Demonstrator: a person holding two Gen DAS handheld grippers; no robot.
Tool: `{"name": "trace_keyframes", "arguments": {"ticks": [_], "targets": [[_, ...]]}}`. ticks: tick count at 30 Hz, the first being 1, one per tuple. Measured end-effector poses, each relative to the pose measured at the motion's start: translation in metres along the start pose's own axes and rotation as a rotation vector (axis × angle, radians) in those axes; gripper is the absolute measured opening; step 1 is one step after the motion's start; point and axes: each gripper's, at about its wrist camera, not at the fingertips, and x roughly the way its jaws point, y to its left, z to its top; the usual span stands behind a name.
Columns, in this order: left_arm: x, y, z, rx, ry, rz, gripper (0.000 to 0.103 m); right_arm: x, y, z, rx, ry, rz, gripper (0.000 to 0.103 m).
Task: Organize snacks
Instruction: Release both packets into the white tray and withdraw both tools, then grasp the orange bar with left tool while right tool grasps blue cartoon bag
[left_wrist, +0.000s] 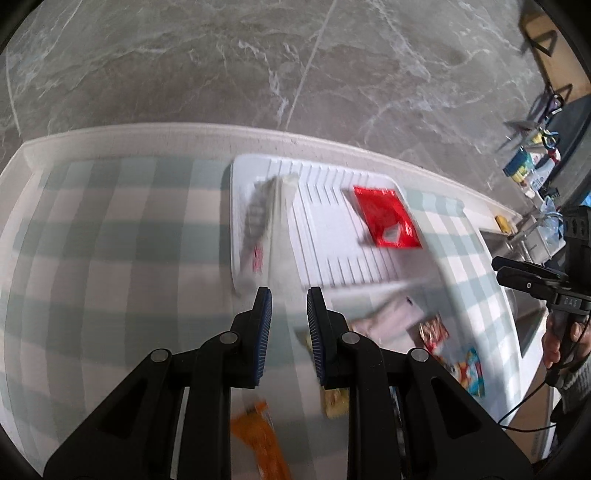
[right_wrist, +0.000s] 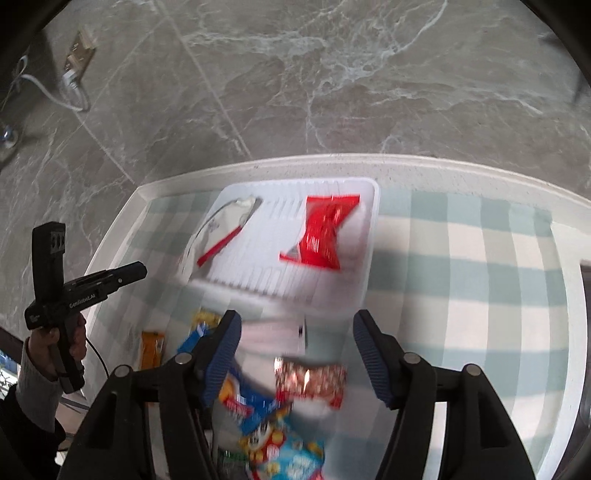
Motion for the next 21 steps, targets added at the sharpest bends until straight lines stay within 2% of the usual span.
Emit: {"name": "trace_keyframes", "arguments": {"ticks": [5, 8, 14, 17, 20, 21], "targets": [[-0.011, -0.005, -0.038, -0.009, 0.044, 0.006, 0.019, -0.009, 0.009, -0.041, -0.064, 0.018, -0.024, 0.067], [-0.017, -0.007, -0.061, -0.025, 0.069, 0.005, 0.019, -0.01, 0.022, -0.065, -0.148, 0.039, -0.062, 0.068], [-0.028, -0.006, -0.099, -0.04, 0.107, 0.04, 0.019, -0.009, 0.044, -0.103, -0.286, 0.063, -0.117, 0.068], [-0.03, -0.004, -0.108, -0.042, 0.113, 0.06, 0.02, -0.008, 0.052, -0.115, -0.33, 0.071, -0.138, 0.068], [-0.032, -0.002, -0.119, -0.053, 0.115, 0.057, 0.035, -0.01, 0.059, -0.123, -0.356, 0.072, -0.141, 0.068], [-0.033, -0.001, -0.119, -0.056, 0.115, 0.054, 0.054, -0.01, 0.06, -0.125, -0.365, 0.07, -0.141, 0.068]]}}
